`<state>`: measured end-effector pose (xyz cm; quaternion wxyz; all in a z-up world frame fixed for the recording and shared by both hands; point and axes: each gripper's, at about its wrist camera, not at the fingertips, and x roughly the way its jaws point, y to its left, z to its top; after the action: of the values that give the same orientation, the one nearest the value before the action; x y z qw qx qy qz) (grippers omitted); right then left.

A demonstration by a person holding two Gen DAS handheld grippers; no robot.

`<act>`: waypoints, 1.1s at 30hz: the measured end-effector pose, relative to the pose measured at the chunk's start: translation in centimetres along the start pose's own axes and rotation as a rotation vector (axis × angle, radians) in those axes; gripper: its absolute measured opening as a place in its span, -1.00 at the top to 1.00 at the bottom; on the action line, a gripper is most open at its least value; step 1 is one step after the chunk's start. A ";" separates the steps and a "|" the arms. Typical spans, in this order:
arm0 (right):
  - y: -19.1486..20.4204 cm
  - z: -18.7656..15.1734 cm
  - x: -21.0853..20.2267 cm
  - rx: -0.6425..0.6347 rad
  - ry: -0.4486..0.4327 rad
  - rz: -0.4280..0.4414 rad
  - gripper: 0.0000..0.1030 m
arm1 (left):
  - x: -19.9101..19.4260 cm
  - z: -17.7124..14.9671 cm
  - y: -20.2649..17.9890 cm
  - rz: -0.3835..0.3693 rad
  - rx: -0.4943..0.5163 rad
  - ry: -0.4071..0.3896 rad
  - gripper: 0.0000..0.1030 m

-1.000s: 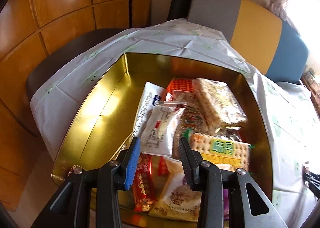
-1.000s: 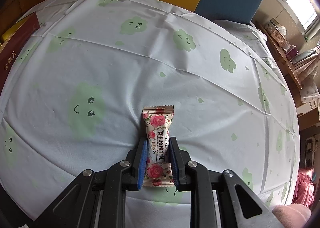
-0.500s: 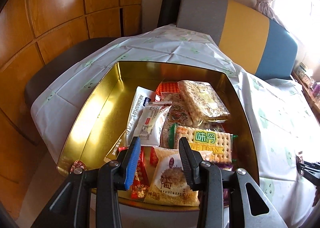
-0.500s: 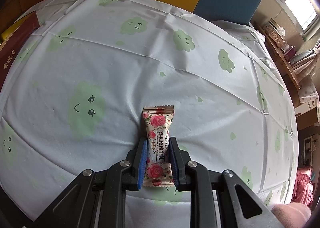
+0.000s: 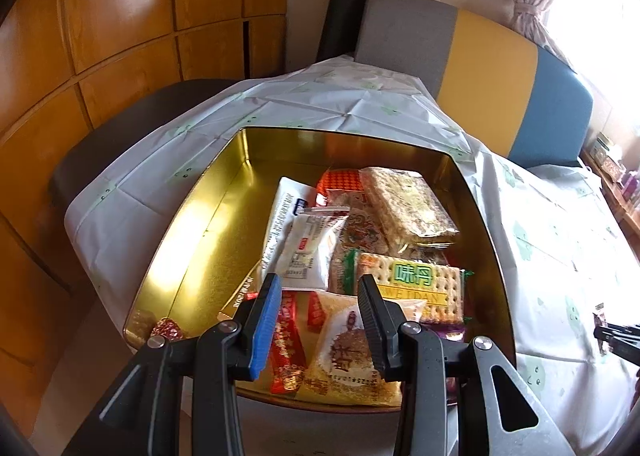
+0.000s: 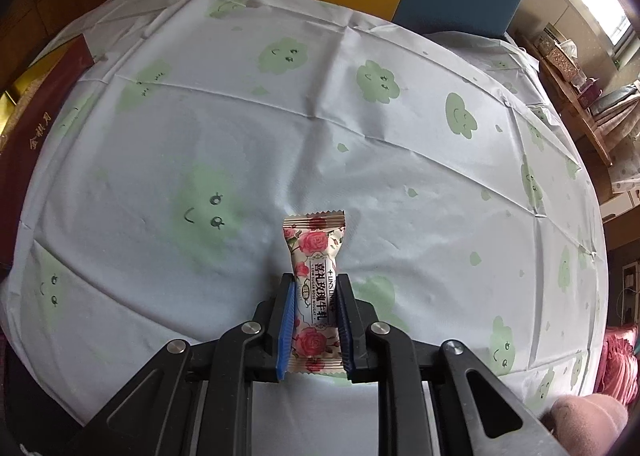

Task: Organize snacks
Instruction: 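Carry the pink rose candy with the right gripper into the tin and release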

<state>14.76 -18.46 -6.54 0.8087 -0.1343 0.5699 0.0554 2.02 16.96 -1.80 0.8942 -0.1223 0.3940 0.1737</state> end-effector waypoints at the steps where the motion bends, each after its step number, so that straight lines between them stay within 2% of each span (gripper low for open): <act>1: 0.4 0.1 -0.4 0.000 -0.012 0.010 0.63 | 0.0 0.0 0.2 0.004 -0.008 0.002 0.22; 4: 1.8 0.7 -1.9 -0.007 -0.061 0.042 0.63 | 0.1 0.1 0.8 0.017 -0.022 -0.001 0.22; 6: 3.2 1.2 -2.8 -0.032 -0.085 0.102 0.63 | 0.1 0.2 1.2 0.020 -0.032 -0.002 0.22; 13: 11.8 3.7 -6.9 -0.191 -0.202 0.317 0.63 | 0.0 0.5 2.9 0.058 -0.066 -0.008 0.22; 17: 17.3 5.6 -8.9 -0.287 -0.233 0.438 0.63 | 0.0 0.6 3.9 0.079 -0.092 -0.010 0.22; 21: 21.9 7.7 -9.4 -0.320 -0.224 0.536 0.63 | 0.3 0.7 4.6 0.090 -0.106 -0.005 0.22; 26: 26.6 10.5 -7.7 -0.263 -0.178 0.644 0.58 | 0.8 0.7 5.2 0.096 -0.115 0.004 0.22; 29: 29.4 11.6 -5.2 -0.245 -0.117 0.649 0.51 | 1.1 0.6 5.5 0.096 -0.124 0.011 0.22; 33: 31.1 11.8 -3.3 -0.246 -0.067 0.632 0.41 | 1.5 0.6 5.8 0.098 -0.135 0.022 0.22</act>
<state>16.78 14.86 -4.51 0.7476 -0.0458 0.5454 0.3762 0.98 22.79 -3.04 0.8700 -0.1650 0.3966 0.2419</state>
